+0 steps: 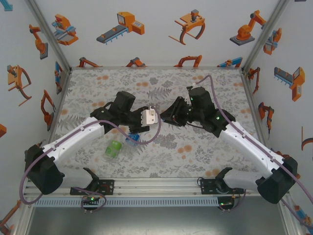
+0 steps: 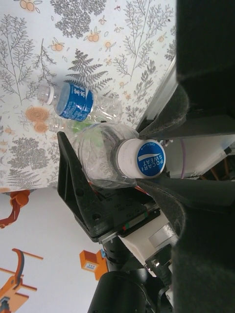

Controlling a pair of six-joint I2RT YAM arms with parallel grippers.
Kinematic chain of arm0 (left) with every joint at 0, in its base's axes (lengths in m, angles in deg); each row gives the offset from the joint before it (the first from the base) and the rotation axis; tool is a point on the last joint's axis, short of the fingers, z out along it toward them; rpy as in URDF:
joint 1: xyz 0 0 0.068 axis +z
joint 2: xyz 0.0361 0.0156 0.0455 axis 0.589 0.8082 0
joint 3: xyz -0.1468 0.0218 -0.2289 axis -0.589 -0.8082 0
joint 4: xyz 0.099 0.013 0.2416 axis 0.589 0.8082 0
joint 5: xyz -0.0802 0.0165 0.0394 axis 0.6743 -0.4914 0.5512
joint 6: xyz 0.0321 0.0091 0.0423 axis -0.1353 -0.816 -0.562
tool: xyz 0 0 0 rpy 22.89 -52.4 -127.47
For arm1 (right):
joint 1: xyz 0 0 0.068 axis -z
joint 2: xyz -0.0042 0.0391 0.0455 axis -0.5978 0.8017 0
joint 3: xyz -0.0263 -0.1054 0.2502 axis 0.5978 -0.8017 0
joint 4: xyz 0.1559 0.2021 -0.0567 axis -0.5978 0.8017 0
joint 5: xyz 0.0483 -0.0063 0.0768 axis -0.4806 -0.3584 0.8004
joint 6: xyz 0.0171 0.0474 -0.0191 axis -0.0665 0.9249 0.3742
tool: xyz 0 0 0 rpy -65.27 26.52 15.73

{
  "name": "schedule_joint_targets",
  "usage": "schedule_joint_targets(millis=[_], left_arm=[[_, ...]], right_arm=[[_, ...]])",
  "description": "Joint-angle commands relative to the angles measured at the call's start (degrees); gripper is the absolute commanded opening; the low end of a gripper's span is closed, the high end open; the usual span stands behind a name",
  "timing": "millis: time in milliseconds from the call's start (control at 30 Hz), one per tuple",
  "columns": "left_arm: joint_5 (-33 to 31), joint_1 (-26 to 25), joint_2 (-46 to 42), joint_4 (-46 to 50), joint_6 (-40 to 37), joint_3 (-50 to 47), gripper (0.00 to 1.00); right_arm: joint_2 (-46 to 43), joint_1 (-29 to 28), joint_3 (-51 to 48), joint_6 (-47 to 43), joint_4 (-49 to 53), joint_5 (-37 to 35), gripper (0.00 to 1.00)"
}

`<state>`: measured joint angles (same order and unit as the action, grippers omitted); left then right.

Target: Screw on the bottle caps

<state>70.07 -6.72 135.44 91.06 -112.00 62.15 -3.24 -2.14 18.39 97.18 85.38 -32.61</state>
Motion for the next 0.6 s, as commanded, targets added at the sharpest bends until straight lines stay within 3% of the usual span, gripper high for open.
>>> schedule_joint_targets(millis=[0, 233, 567], left_arm=[[2.2, -0.9, 0.1, -2.3, 0.3, 1.0, 0.0], [1.6, -0.9, 1.6, -0.6, 1.1, 2.6, 0.0], [2.6, -1.0, 1.7, -0.4, 1.4, 2.8, 0.0]], right_arm=[[1.6, -0.2, 3.0, -4.0, 0.9, 2.2, 0.34], [2.5, -0.2, 3.1, -4.3, -1.6, 2.7, 0.43], [3.1, -0.2, 2.5, -3.7, -3.7, 2.9, 0.41]])
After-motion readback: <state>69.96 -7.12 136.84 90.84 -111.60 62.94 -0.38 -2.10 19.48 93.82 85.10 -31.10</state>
